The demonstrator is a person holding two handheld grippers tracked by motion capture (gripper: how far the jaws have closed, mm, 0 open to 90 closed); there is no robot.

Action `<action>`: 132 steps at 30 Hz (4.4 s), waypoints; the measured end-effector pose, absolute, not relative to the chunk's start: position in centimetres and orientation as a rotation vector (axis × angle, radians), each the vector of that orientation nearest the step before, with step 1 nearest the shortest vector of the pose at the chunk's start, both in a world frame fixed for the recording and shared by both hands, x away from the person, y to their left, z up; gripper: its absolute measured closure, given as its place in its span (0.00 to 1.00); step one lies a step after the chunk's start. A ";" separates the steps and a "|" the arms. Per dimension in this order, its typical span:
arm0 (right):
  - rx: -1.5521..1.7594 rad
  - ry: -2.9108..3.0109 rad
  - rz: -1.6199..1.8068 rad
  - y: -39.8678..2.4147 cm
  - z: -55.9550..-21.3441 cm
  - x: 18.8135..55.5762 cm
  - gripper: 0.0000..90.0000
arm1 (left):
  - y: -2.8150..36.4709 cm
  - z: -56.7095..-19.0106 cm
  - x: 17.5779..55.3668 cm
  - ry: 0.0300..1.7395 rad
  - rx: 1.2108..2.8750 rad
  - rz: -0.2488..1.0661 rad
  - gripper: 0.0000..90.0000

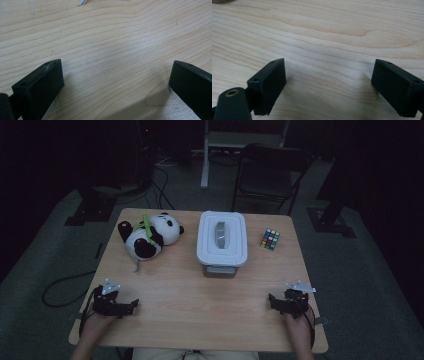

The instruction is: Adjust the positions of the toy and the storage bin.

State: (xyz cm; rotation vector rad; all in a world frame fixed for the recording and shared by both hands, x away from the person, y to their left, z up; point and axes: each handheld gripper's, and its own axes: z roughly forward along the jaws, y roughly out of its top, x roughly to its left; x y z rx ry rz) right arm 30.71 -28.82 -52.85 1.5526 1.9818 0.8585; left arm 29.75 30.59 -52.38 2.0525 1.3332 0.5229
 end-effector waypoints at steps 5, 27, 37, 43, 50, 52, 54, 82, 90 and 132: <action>1.555 1.980 0.855 -28.9 -52.9 30.8 0.13 | 30.2 -52.3 29.9 1.351 2.074 0.538 0.00; 1.642 1.905 0.833 -28.7 -52.6 32.4 0.15 | 26.8 -50.6 33.6 1.221 2.075 0.526 0.00; 1.603 1.922 0.891 -27.8 -51.9 34.6 0.15 | 25.2 -50.9 35.9 1.206 2.078 0.493 0.00; 1.583 1.924 0.950 -27.2 -51.6 35.6 0.15 | 24.1 -50.9 37.2 1.182 2.085 0.488 0.00; 1.561 1.888 1.011 -26.6 -50.8 36.9 0.17 | 22.1 -50.6 39.1 1.140 2.112 0.444 0.00; 1.537 1.884 1.016 -26.3 -50.4 37.3 0.17 | 21.6 -50.6 39.7 1.135 2.103 0.434 0.00; 1.525 1.885 1.016 -26.2 -50.3 37.5 0.17 | 21.0 -50.5 40.4 1.129 2.095 0.425 0.00; 1.437 1.924 1.120 -21.8 -49.6 42.9 0.17 | 14.4 -49.3 46.2 1.077 2.040 0.392 0.00; 1.441 1.933 1.192 -21.2 -49.9 44.1 0.21 | 13.4 -48.6 47.8 1.110 2.005 0.425 0.00; 1.245 2.087 1.344 -20.9 -49.2 41.4 0.30 | 12.9 -46.9 44.1 1.033 2.126 0.522 0.02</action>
